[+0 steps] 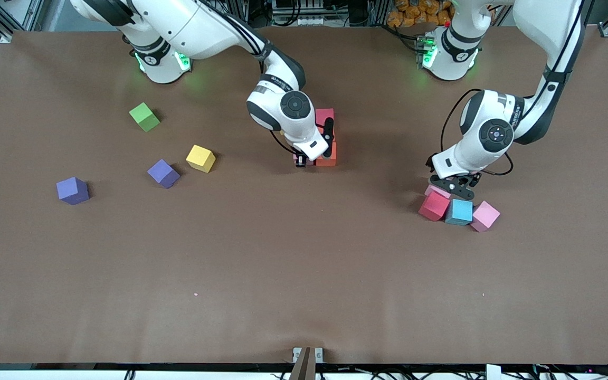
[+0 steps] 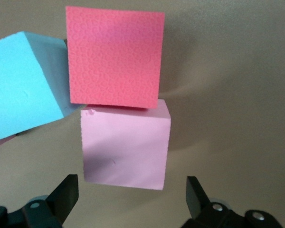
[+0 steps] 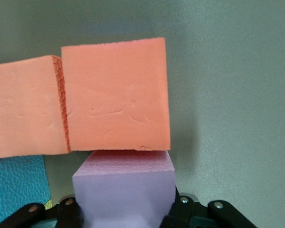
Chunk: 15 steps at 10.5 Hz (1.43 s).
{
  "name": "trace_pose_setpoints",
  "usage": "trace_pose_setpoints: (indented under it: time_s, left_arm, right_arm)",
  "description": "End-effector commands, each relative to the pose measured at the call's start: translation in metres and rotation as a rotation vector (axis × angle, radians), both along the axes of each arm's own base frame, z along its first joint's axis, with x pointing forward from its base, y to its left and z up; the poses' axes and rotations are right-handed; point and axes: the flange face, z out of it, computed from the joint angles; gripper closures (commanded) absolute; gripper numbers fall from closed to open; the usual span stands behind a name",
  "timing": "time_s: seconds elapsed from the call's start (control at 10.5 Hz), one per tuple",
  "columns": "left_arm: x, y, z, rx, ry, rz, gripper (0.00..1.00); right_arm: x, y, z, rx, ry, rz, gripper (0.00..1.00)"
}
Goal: Form number 2 with 11 blocks
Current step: 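Place the lavender cube below the orange cubes while the left gripper grasps pink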
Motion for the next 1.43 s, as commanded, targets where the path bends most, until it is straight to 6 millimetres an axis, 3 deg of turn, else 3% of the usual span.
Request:
trace_pose_setpoints:
  time_s: [0.0,0.29,0.38,0.48,0.57,0.76,0.95,1.24,1.33]
  left_arm:
    - [0.000,0.000,-0.008,0.003,-0.020,-0.030,0.00]
    - [0.002,-0.001,-0.018,-0.003,-0.031,-0.044,0.00]
    - [0.004,-0.002,-0.017,-0.004,-0.035,-0.044,0.00]
    - [0.005,-0.002,-0.018,-0.005,-0.035,-0.044,0.00]
    - [0.006,-0.002,-0.021,-0.006,-0.033,-0.044,0.00]
    - [0.006,-0.005,-0.022,0.000,-0.037,-0.068,0.00]
    - [0.007,-0.004,-0.023,0.015,-0.040,-0.098,0.22]
    - [0.013,-0.009,-0.013,0.009,-0.062,-0.147,0.64]
    - [0.017,-0.010,-0.004,0.007,-0.078,-0.168,0.67]
  right_arm:
    - [0.000,0.010,-0.005,-0.006,-0.002,-0.013,0.78]
    - [0.000,0.011,-0.005,-0.006,-0.004,-0.009,0.76]
    - [0.000,0.011,-0.004,-0.005,-0.006,-0.009,0.67]
    - [0.001,0.010,-0.004,-0.005,-0.008,-0.008,0.08]
    - [0.006,0.007,-0.003,-0.004,-0.009,-0.016,0.00]
    - [0.009,0.005,0.001,-0.002,-0.012,-0.020,0.00]
    - [0.012,0.003,0.016,-0.005,-0.020,-0.027,0.00]
    - [0.017,-0.008,0.062,-0.050,-0.024,-0.040,0.00]
    - [0.018,-0.012,0.082,-0.053,-0.012,-0.056,0.00]
